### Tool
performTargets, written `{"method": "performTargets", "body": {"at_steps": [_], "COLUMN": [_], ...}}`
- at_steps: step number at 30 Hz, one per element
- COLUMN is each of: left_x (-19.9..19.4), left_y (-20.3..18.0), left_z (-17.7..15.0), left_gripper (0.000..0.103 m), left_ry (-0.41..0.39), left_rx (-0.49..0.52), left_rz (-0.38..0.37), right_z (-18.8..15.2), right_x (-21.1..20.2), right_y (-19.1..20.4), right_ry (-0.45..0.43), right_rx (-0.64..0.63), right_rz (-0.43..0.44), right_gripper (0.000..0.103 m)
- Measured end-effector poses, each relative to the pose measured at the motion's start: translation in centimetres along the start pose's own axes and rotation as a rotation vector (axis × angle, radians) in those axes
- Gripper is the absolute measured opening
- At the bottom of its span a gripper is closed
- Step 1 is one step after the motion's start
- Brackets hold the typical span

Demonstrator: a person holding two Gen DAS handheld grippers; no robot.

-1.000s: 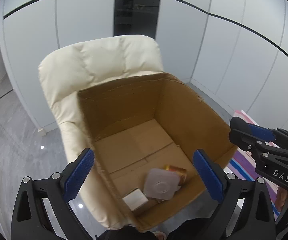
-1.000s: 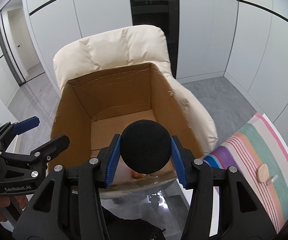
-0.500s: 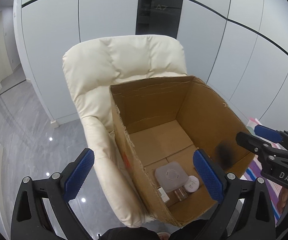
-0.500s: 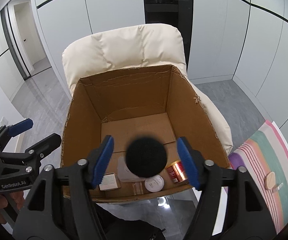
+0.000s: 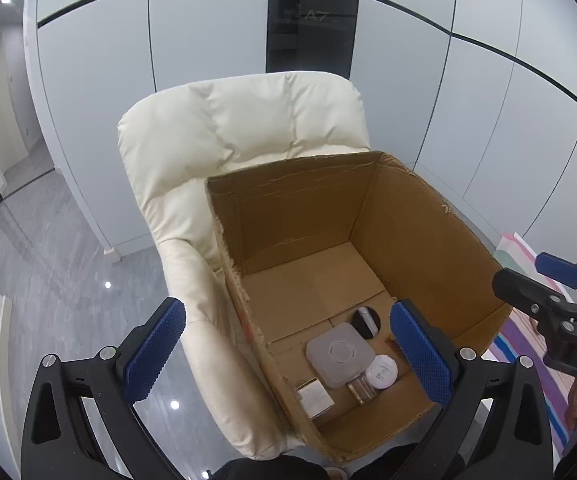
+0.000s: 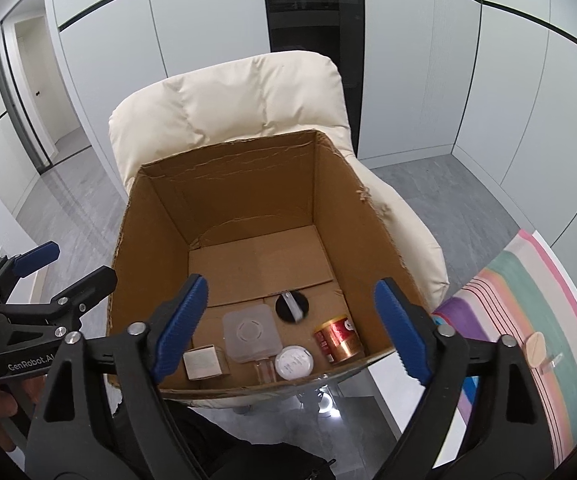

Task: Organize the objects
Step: 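Withdraw both tools from the box back toward the striped rug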

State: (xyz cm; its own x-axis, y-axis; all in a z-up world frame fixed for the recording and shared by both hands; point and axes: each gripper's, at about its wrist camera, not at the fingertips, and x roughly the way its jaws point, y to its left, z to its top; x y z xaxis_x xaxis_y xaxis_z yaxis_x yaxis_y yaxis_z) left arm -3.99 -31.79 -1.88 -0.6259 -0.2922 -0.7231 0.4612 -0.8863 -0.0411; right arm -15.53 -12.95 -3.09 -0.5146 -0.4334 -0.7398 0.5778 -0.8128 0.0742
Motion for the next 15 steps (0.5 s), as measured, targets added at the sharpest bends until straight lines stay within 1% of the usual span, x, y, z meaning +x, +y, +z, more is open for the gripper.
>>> {"method": "performTargets", "body": {"at_steps": [5, 10, 15], "left_x": [0.1, 0.2, 0.1], "left_y": [-1.5, -3.1, -4.7], "left_z": [0.1, 0.3, 0.4], "left_gripper": [0.103, 0.103, 0.103], "left_ry": [-0.006, -0.007, -0.017], "left_rx": [0.016, 0.031, 0.048], "left_rz": [-0.005, -0.021, -0.033], "right_z": [-0.5, -1.0, -1.5], "right_x": [-0.7, -1.4, -2.1], "right_y": [-1.6, -3.0, -4.6], "right_ry": [-0.006, -0.012, -0.013], "right_rx": [0.029, 0.052, 0.070], "right_rz": [-0.016, -0.031, -0.058], "right_gripper": [0.099, 0.103, 0.103]}}
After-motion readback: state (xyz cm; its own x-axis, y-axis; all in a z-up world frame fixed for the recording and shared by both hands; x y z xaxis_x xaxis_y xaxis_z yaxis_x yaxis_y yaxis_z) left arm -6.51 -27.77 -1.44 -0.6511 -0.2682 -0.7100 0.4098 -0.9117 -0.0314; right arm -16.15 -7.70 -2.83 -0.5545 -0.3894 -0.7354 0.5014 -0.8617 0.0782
